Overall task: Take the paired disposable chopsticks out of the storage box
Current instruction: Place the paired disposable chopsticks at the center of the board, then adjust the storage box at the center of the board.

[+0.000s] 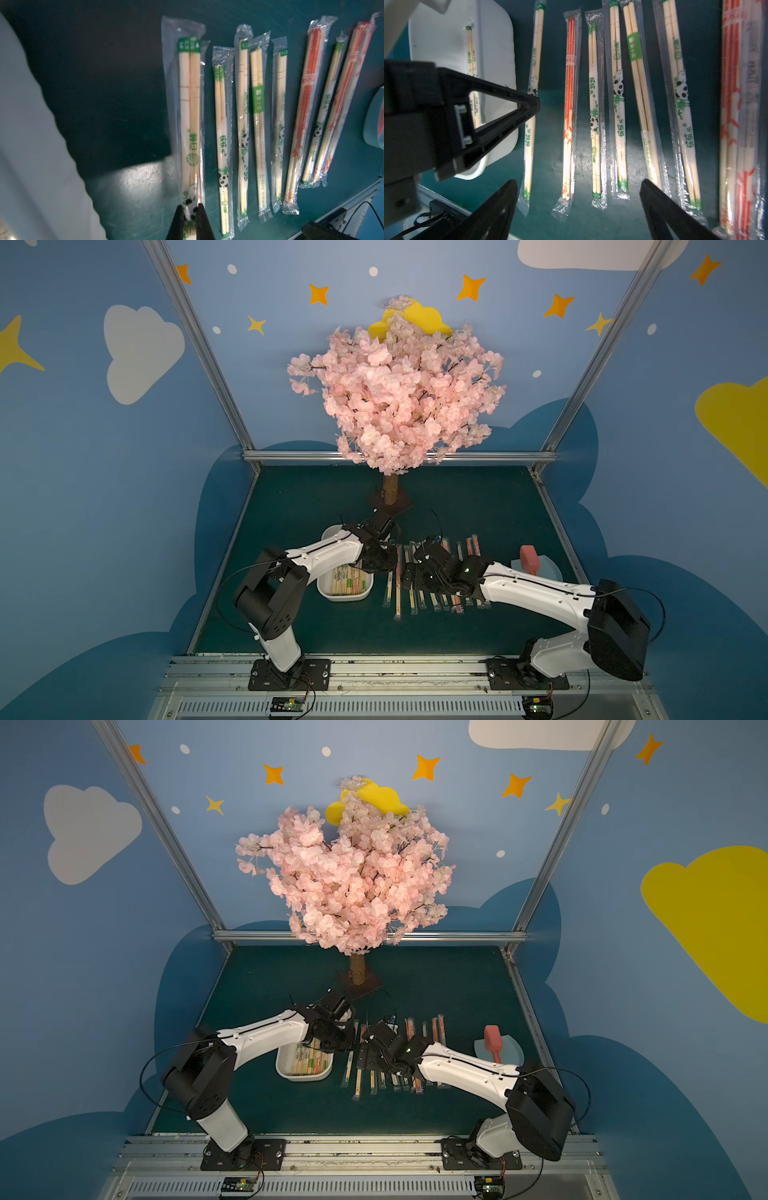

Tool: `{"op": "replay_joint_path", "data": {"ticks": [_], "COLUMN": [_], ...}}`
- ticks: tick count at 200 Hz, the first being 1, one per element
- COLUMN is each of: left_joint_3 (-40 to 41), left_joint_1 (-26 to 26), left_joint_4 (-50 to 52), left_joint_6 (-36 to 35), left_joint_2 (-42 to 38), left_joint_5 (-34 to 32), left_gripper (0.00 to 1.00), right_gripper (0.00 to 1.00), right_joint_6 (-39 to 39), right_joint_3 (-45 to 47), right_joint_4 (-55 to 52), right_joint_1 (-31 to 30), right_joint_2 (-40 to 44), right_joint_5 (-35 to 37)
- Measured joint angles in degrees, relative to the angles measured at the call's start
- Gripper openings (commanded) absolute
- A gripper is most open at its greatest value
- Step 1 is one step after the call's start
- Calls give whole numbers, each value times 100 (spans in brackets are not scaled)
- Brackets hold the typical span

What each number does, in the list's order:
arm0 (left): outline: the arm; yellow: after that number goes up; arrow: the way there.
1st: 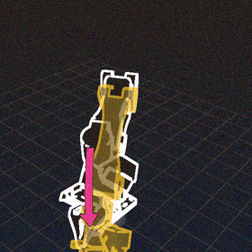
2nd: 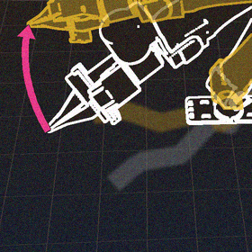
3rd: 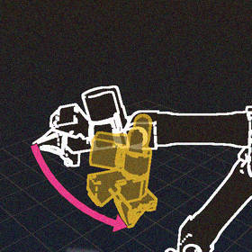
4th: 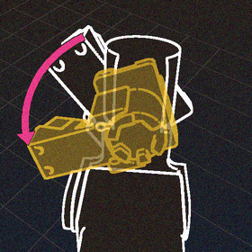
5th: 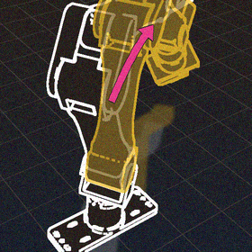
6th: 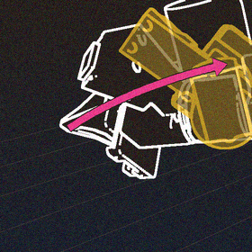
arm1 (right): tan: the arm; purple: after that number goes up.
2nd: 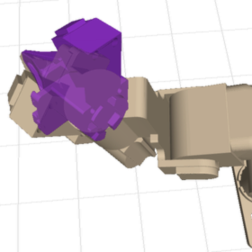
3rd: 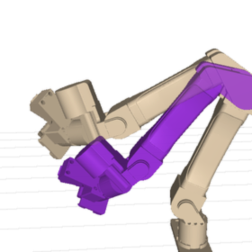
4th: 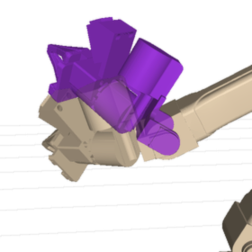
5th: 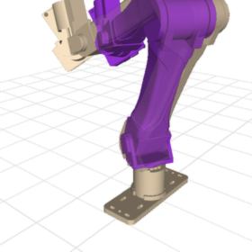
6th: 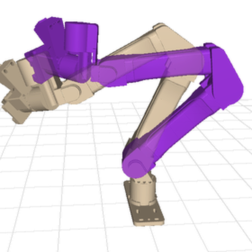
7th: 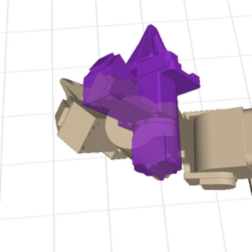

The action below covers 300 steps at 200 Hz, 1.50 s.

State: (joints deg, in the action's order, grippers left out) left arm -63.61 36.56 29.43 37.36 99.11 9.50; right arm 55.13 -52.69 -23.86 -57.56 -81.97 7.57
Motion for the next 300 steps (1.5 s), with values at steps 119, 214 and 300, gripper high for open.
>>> {"op": "replay_joint_path", "data": {"ticks": [119, 214, 300], "left_joint_3": [9, -20, 247], "left_joint_1": [-2, -1084, -2002], "left_joint_4": [-46, 522, 846], "left_joint_6": [192, -127, -660], "left_joint_2": [15, -999, -745], "left_joint_5": [-35, -511, -627], "left_gripper": [26, 39, 35], "right_gripper": [95, 95, 95], "right_joint_6": [0, -249, -575], "right_joint_3": [52, -452, -1753], "right_joint_4": [2, -39, -415], "right_joint_1": [9, 9, 48], "right_joint_2": [63, -514, -1954], "right_joint_5": [24, -142, -472]}}
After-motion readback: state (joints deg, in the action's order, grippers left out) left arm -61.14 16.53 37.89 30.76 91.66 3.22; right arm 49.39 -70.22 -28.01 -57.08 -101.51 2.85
